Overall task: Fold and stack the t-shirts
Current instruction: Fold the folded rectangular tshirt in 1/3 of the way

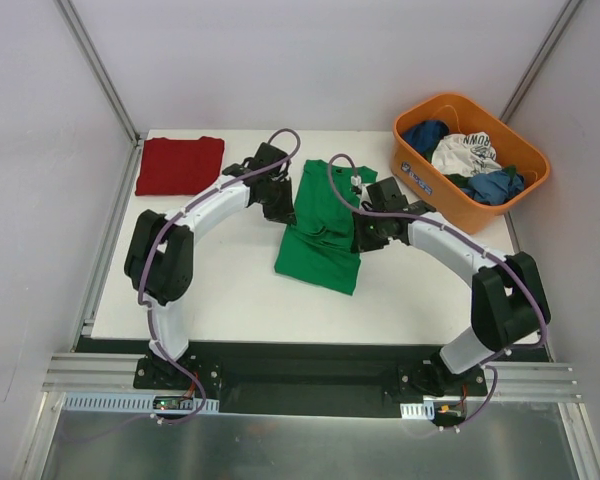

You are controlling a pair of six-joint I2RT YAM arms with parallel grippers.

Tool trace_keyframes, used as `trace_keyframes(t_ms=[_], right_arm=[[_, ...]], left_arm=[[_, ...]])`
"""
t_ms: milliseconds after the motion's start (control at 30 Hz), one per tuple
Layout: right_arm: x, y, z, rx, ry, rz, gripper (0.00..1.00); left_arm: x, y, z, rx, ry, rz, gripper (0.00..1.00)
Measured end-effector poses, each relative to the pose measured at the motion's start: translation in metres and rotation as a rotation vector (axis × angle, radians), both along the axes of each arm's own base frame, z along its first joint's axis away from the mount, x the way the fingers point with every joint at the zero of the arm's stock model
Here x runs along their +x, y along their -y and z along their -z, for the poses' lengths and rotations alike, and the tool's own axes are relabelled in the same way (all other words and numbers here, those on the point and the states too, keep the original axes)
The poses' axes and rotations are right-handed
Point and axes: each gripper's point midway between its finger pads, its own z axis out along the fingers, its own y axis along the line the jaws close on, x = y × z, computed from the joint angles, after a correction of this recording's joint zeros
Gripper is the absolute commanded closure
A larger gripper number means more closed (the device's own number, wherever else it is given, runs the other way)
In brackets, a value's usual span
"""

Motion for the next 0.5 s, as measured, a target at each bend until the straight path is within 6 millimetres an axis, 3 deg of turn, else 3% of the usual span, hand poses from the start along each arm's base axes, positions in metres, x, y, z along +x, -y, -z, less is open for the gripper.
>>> trace_keyframes(t_ms=[133,200,300,333,367,433,467,500], right_arm=[[0.005,0.002,0.012,-0.006,-0.031,0.011,0.99],[0.008,0.002,0.017,-0.014,-0.045,0.017,0.96],[0.016,0.004,0.023,-0.028,-0.051,0.034,0.82],[0.020,0.005,0.025,-0.035,-0.050,0.043,0.70],[0.023,0.006,0.025,-0.040,-0.047,0.054,0.63],[0.030,0.008,0.025,-0.048,-0.039,0.073,0.44],[0.033,0.009,0.023,-0.048,-0.034,0.078,0.41],[0.035,0.009,0.022,-0.044,-0.029,0.083,0.39]], left_arm=[[0.009,0.000,0.010,-0.002,-0.022,-0.001,0.88],[0.012,-0.001,0.016,0.000,-0.034,-0.003,0.77],[0.016,-0.001,0.025,0.005,-0.049,0.002,0.51],[0.018,-0.002,0.027,0.003,-0.052,0.006,0.43],[0.018,-0.001,0.029,-0.001,-0.054,0.011,0.21],[0.018,-0.001,0.030,0.000,-0.058,0.017,0.08],[0.017,-0.001,0.030,-0.004,-0.062,0.013,0.01],[0.017,-0.001,0.028,-0.006,-0.060,0.012,0.01]])
